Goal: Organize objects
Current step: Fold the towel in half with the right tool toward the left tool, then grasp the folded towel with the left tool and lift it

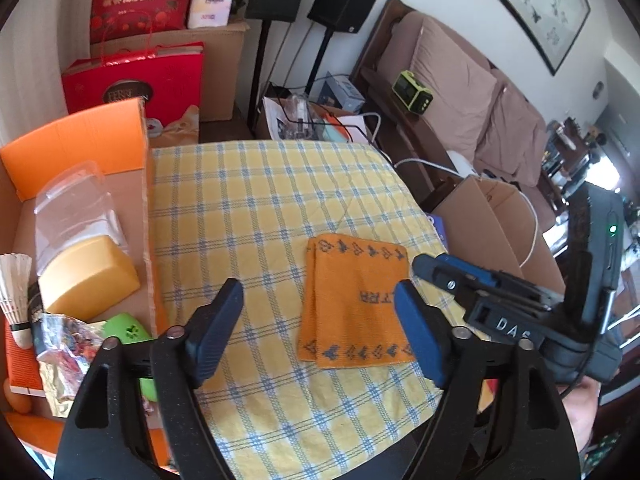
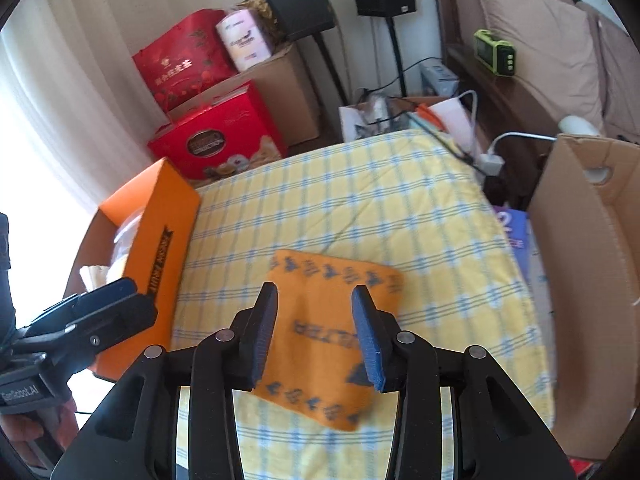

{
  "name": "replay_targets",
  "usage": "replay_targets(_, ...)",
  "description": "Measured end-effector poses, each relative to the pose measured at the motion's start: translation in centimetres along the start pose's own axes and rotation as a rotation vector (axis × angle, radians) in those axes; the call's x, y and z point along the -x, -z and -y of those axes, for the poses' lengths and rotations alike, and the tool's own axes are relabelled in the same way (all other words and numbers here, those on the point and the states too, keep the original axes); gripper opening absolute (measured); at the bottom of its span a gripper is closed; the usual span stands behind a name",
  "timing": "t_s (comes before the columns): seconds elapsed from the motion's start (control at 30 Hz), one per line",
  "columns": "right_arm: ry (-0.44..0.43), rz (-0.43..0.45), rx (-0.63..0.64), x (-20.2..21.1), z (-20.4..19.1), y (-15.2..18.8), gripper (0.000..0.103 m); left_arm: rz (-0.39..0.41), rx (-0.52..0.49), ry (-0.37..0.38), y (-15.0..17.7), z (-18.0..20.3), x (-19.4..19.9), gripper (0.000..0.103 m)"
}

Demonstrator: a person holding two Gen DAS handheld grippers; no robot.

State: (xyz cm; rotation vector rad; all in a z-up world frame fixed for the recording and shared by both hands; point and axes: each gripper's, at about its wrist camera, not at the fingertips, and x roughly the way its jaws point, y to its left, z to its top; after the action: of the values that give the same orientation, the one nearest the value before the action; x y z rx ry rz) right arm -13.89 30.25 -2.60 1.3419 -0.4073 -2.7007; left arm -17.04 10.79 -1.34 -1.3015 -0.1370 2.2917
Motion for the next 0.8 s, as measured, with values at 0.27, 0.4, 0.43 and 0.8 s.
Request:
replay_targets(0.27, 0.081, -0.039, -0.037, -0.6, 3.4, 1.2, 0.058, -0.074, -0.045, -0.002, 1.0, 2.3, -3.3, 0.094)
replay_targets(0.4, 0.095, -0.050, -0.040, -1.2, 4.2, 1.4, 0.058, -0.096, -0.047, -0.027, 1.4, 2.5, -5.0, 0.094)
replay_targets(0.43, 0.100, -0.049, -0.038, -1.4, 4.3, 1.5, 0.058, -0.107, -0.042, -0.035, 1.5, 2.4, -5.5, 0.094)
replay_targets(0.8, 0.080, -0.083, -0.046, -3.3, 4.3, 1.3, 0.058, -0.173, -0.010, -0.030, 3.0, 0.7, -8.6, 0.094)
